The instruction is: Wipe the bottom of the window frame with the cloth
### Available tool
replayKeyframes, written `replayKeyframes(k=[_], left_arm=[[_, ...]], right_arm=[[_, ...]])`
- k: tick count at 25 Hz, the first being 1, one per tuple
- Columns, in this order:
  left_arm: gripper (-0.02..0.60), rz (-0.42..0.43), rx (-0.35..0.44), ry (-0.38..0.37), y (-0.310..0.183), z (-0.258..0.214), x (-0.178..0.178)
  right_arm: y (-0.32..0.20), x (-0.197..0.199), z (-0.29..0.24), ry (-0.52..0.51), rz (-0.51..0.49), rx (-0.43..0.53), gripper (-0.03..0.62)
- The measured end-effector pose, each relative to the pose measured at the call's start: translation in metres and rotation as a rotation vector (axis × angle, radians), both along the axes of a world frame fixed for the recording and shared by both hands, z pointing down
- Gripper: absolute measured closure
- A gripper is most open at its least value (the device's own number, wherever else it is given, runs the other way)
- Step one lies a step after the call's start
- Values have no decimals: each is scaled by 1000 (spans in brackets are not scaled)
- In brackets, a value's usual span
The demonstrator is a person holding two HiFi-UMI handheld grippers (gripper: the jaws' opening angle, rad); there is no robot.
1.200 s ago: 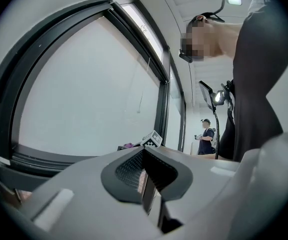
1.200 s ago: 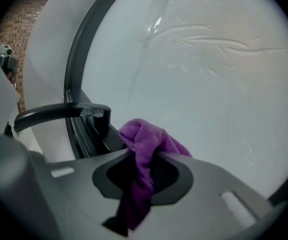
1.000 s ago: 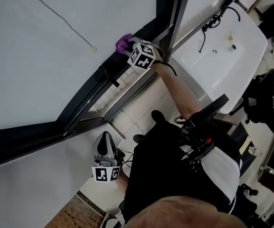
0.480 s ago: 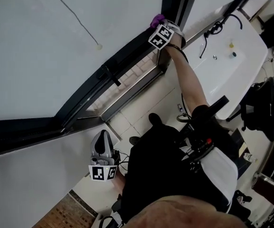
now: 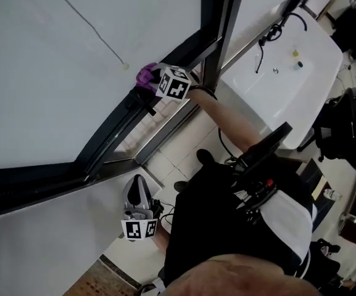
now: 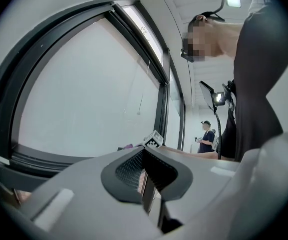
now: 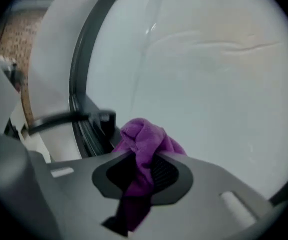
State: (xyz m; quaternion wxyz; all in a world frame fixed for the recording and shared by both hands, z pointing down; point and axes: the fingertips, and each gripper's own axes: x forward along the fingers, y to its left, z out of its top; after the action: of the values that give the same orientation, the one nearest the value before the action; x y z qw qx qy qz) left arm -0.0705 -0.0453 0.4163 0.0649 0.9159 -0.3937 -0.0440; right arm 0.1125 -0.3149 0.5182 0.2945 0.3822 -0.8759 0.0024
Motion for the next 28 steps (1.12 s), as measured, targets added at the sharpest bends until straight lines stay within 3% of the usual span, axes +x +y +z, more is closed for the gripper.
replayKeyframes(k=[4,8,11,14,19,24,28], left_arm=[[581,2,-7,-4,1,0,2],[581,-2,-9,-12,-2,0,4],[581,-6,-4,-13,-4,-2,3],[581,-5,-6,-12,-5,-1,2],[581,6,7,-6,-5,-3,7],[581,-24,4,4,2,-3,-7],[581,-35,12,16,10,-5,-17]], right_arm=[[-12,28,16,171,65,46,525],[-31,108,18,246,184,29,525],[-43,186,20,295,346,3,526],[-58,244,20,431,470,5,525],[-72,290,30,834,573,28,526],[-72,301,32,925,611,25,528],[-36,304,27,927,634,-74,525]])
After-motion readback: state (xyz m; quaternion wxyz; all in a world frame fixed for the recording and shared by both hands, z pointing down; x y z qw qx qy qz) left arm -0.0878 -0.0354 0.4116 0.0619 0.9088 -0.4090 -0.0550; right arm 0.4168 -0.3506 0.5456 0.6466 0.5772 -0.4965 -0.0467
